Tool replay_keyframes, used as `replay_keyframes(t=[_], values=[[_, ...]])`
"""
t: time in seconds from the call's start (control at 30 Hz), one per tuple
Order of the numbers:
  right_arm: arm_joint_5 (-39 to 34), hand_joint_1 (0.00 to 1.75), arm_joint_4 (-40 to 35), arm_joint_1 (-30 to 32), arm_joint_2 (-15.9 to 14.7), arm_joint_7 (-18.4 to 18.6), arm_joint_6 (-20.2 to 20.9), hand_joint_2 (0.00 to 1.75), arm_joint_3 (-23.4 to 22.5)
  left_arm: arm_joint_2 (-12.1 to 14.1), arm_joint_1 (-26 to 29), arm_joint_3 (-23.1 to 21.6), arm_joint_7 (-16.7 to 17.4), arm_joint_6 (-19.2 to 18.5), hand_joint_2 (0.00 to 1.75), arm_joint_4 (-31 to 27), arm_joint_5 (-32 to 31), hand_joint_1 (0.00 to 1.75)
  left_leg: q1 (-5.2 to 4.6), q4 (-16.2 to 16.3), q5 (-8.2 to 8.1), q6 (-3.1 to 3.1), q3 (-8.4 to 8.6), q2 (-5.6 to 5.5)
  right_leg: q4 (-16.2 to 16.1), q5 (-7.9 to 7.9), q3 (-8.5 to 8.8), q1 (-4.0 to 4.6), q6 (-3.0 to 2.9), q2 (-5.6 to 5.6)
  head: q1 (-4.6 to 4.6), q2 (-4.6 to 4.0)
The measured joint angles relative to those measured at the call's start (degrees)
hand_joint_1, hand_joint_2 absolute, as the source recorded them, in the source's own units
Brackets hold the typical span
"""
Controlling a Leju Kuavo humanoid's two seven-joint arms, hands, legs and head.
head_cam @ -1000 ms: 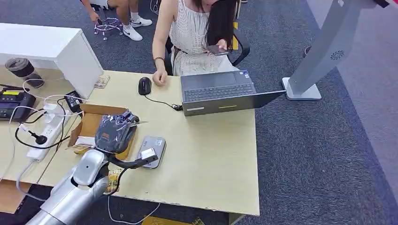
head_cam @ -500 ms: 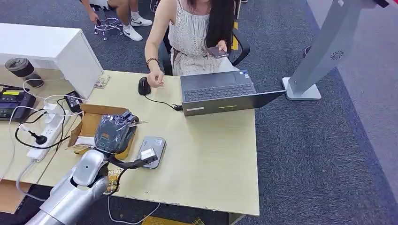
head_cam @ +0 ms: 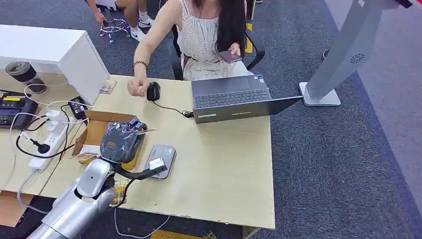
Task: Pass the card to the sensor for recognition and then transmit it.
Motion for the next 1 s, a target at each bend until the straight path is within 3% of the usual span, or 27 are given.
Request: replay_keyframes(t=[0.5,0.53,0.57,0.6,0.63,0.67,0.7,0.73,0.8,1.0], values=[[0.0,0.0,0.0,0.01,0.0,0.0,0.0,0.0,0.0,0.0,0.11,0.0,0.02,0.0,1.75,-0.13,0.02,1.75,0.0,0.0,0.0,0.0,0.0,0.0,0.0,0.0,-0.01,0.0,0.0,0.0,0.0,0.0],[0.02,0.0,0.04,-0.02,0.04,0.66,1.08,0.0,0.0,-0.02,-0.05,-0.04,-0.7,-1.19,1.75,-0.11,0.73,1.75,0.0,0.01,0.0,0.0,0.05,0.01,-0.02,0.0,-0.13,0.0,0.0,0.01,0.0,0.0],[-1.03,0.0,0.2,-0.87,1.21,3.31,3.62,0.0,0.71,-0.97,-1.39,-1.13,-2.61,-5.21,1.75,0.81,2.46,1.75,0.01,0.02,0.0,0.0,0.03,0.0,-0.03,0.0,-0.21,0.02,0.0,0.0,-0.04,0.0],[-4.68,0.0,-0.24,-1.84,2.43,8.07,3.98,0.0,2.06,-3.0,-4.66,-3.22,-4.11,-11.46,1.75,4.08,3.76,1.75,0.06,0.03,0.16,0.13,-0.1,-0.38,-0.08,0.02,-0.02,0.07,0.05,-0.18,-0.24,0.0],[-9.55,0.0,-1.52,-2.41,3.75,13.56,4.18,0.0,2.17,-5.74,-7.52,-5.17,-4.18,-20.12,1.75,8.31,4.17,1.75,0.11,0.01,0.21,0.14,-0.08,-0.85,-0.17,0.01,0.34,0.1,0.05,-0.71,-0.24,0.0],[-13.81,0.0,-3.04,-3.6,4.81,18.55,5.52,0.0,1.62,-8.34,-9.19,-7.02,-4.0,-25.99,1.75,11.03,4.26,1.75,0.18,-0.02,0.24,0.08,0.12,-0.96,-0.22,0.0,0.64,0.18,0.02,-0.91,0.09,0.0],[-15.99,0.0,-4.11,-5.08,4.98,21.89,7.44,0.0,1.18,-9.73,-10.12,-8.44,-3.52,-29.37,1.75,13.03,4.31,1.75,0.24,-0.02,0.22,0.07,0.28,-0.72,-0.22,0.08,0.67,0.2,-0.03,-0.71,0.11,0.0],[-17.12,0.0,-4.79,-6.31,5.29,24.25,8.88,0.0,0.96,-11.37,-10.62,-9.6,-3.04,-29.68,1.75,14.61,4.44,1.75,0.27,0.0,0.21,0.07,0.28,-0.43,-0.19,0.12,0.61,0.14,-0.02,-0.42,0.18,0.0],[-18.41,0.0,-6.3,-7.24,5.51,25.31,9.75,0.0,0.39,-13.07,-11.13,-11.26,-2.25,-29.51,1.75,15.41,4.7,1.75,0.23,0.02,0.21,0.08,0.16,-0.13,-0.2,0.3,0.38,0.08,0.13,-0.03,0.2,0.0],[-18.78,0.0,-8.39,-7.22,6.14,25.2,10.05,0.0,-0.83,-13.42,-11.67,-12.76,-1.64,-30.4,1.75,15.85,4.85,1.75,0.07,-0.01,0.21,0.08,0.12,-0.16,-0.2,0.28,0.27,0.07,0.14,-0.04,0.17,0.0]])
